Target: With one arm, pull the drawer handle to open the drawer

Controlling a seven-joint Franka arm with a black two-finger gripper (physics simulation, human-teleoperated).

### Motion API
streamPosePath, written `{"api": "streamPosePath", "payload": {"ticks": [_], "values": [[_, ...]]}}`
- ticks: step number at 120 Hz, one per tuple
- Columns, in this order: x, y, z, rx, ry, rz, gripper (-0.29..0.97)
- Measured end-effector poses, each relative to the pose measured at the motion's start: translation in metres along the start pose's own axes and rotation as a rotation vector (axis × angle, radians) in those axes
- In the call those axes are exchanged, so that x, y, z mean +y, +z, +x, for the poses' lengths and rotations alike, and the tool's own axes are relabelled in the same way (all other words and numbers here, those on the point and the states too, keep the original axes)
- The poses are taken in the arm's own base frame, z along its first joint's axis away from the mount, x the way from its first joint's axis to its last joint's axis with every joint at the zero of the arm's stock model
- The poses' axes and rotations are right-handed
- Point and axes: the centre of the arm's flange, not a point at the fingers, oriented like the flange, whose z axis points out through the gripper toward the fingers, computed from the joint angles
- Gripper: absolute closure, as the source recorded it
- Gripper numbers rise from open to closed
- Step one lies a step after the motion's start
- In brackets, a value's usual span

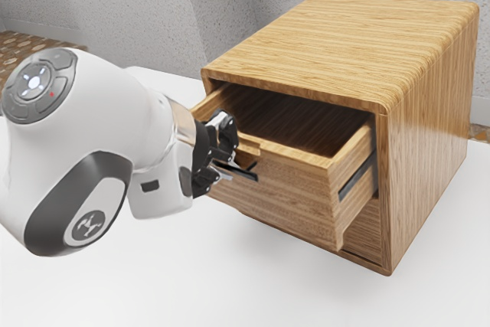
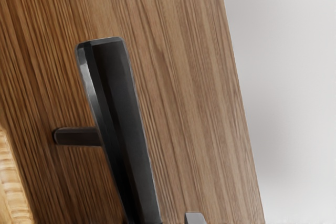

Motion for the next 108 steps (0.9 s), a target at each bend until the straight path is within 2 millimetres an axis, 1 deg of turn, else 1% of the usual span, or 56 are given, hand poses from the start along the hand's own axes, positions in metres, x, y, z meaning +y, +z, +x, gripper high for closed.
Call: {"api": "streamPosePath", "payload": {"ticks": [9,31,54,98,108], "values": [[0.004,-0.003,0.000,-0.008,-0.002,-0.001,0.69],[0.014,-0.014,0.003,-0.024,-0.010,0.008,0.79],[0.020,-0.024,0.005,-0.031,-0.018,0.017,0.79],[0.038,-0.043,0.011,-0.057,-0.030,0.014,0.66],[0.040,-0.044,0.011,-0.057,-0.033,0.007,0.64]]}}
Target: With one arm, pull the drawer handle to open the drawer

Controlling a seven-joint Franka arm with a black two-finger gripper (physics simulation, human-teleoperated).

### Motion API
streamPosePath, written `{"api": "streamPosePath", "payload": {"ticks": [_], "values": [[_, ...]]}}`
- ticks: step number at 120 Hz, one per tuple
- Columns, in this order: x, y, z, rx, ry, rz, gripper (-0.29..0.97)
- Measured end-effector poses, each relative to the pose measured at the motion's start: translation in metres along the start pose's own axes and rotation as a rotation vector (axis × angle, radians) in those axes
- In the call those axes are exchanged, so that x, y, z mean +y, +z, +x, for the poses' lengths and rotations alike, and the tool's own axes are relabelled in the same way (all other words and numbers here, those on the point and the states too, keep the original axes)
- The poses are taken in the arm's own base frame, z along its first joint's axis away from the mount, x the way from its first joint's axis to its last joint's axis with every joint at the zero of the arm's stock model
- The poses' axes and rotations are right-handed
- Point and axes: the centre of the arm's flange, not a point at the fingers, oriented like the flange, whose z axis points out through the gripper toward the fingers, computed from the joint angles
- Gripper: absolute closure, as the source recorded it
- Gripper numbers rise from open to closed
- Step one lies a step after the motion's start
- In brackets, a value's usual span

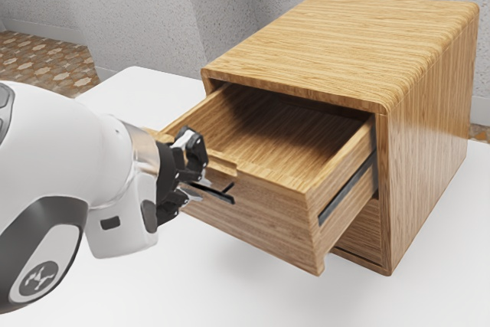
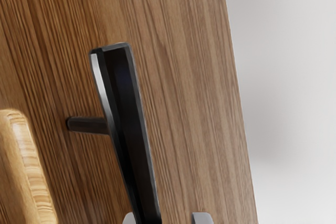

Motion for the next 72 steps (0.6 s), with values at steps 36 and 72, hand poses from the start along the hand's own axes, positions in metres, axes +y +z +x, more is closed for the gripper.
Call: {"api": "streamPosePath", "payload": {"ticks": [36,72], "values": [[0.0024,0.0005,-0.0001,0.004,-0.006,-0.017,0.59],[0.0030,0.0014,-0.0003,0.004,-0.006,-0.023,0.57]]}}
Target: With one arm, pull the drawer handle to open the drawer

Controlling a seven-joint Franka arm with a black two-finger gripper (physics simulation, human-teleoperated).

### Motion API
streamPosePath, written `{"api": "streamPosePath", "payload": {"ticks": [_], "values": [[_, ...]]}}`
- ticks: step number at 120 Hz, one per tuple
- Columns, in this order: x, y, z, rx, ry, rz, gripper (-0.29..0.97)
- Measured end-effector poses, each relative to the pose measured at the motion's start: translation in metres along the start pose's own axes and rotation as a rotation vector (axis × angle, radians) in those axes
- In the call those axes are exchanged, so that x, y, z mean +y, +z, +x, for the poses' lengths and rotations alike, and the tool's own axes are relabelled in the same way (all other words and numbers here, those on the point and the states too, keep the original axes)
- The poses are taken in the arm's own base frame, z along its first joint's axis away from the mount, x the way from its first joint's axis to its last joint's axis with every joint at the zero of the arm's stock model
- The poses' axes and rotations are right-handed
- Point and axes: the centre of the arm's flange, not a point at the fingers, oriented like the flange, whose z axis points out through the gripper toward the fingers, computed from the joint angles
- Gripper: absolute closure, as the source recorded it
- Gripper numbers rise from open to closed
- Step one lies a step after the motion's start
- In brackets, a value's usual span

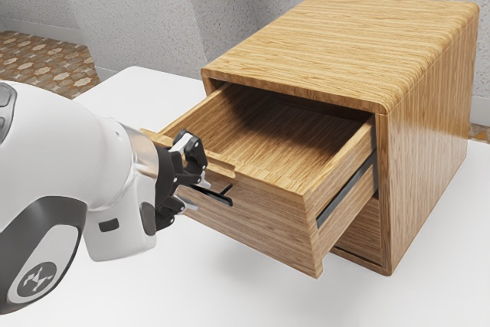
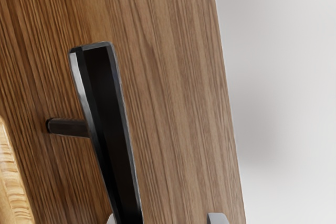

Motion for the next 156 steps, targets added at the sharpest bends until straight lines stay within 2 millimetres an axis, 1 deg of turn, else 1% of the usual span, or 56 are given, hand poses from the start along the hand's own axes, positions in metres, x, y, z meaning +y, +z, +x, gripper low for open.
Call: {"api": "streamPosePath", "payload": {"ticks": [18,30,59,78,92,100,106,110,116,119,121,123,128,134,136,143,148,156], "values": [[0.000,0.000,0.000,0.000,0.000,-0.001,0.56],[0.000,-0.001,0.000,-0.001,0.000,0.000,0.59],[-0.001,-0.006,-0.001,-0.004,-0.001,0.011,0.56],[-0.001,-0.013,0.000,-0.009,0.000,0.026,0.55],[-0.002,-0.020,-0.005,-0.010,-0.009,0.040,0.55],[-0.005,-0.027,-0.010,-0.009,-0.018,0.056,0.55],[-0.014,-0.045,-0.013,-0.002,-0.021,0.090,0.55],[-0.027,-0.066,-0.014,0.007,-0.021,0.127,0.55],[-0.065,-0.121,-0.014,0.038,-0.014,0.207,0.53],[-0.088,-0.151,-0.015,0.057,-0.010,0.239,0.50],[-0.102,-0.166,-0.018,0.071,-0.013,0.250,0.48],[-0.115,-0.176,-0.022,0.089,-0.021,0.247,0.44],[-0.143,-0.184,-0.034,0.142,-0.056,0.216,0.37],[-0.165,-0.180,-0.050,0.191,-0.125,0.151,0.29],[-0.172,-0.174,-0.055,0.209,-0.158,0.117,0.27],[-0.186,-0.134,-0.074,0.251,-0.299,-0.042,0.21],[-0.189,-0.101,-0.084,0.271,-0.410,-0.161,0.18],[-0.189,-0.056,-0.086,0.282,-0.553,-0.323,0.13]]}}
